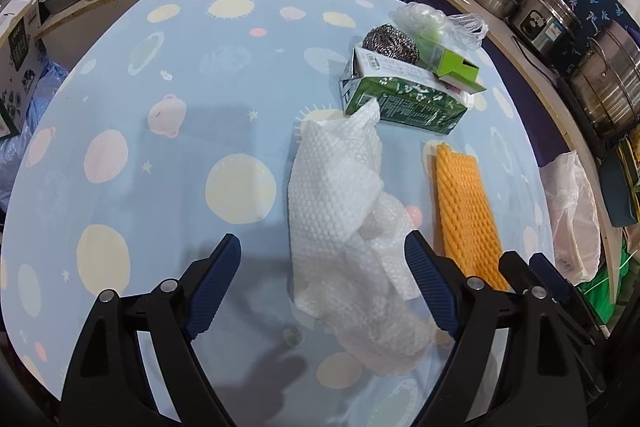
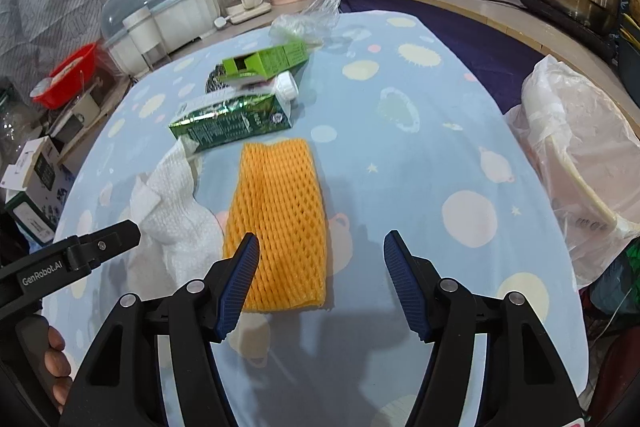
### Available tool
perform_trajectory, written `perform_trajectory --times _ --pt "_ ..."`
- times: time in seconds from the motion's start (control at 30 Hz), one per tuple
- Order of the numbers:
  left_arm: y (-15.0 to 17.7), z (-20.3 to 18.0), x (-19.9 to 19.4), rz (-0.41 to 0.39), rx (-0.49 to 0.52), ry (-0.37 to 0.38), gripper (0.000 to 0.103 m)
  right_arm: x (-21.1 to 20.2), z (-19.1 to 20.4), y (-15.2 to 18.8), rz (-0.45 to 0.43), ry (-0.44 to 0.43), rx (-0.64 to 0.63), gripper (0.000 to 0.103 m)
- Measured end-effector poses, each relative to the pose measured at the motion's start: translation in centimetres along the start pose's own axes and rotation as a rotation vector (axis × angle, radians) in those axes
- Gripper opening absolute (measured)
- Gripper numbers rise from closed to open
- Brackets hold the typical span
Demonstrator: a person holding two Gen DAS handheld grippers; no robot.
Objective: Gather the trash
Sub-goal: 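Grasp the white paper towel with the left tool while the right tool grasps the orange foam net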
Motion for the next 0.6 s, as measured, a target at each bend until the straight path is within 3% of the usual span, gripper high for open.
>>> perform_trajectory --times 0.3,0.6 --pt "0.5 0.2 1.6 0.034 -0.001 0.006 0.086 1.8 -0.1 0.5 0.052 0.006 0.007 0.062" --pt "0.7 -0.1 2.9 0.051 0.011 -0.001 0.088 3.0 0.5 0.8 0.084 0.008 -0.019 0.049"
Point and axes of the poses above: each gripper's, at about its wrist camera, not at the fingertips, and x roughly the way its jaws point, z to its left, y to its underside, the point moved 3 cm from there along x, roughly the way its jaws point, and after that the axes turned 5 degrees about z, right-handed, at the moved point
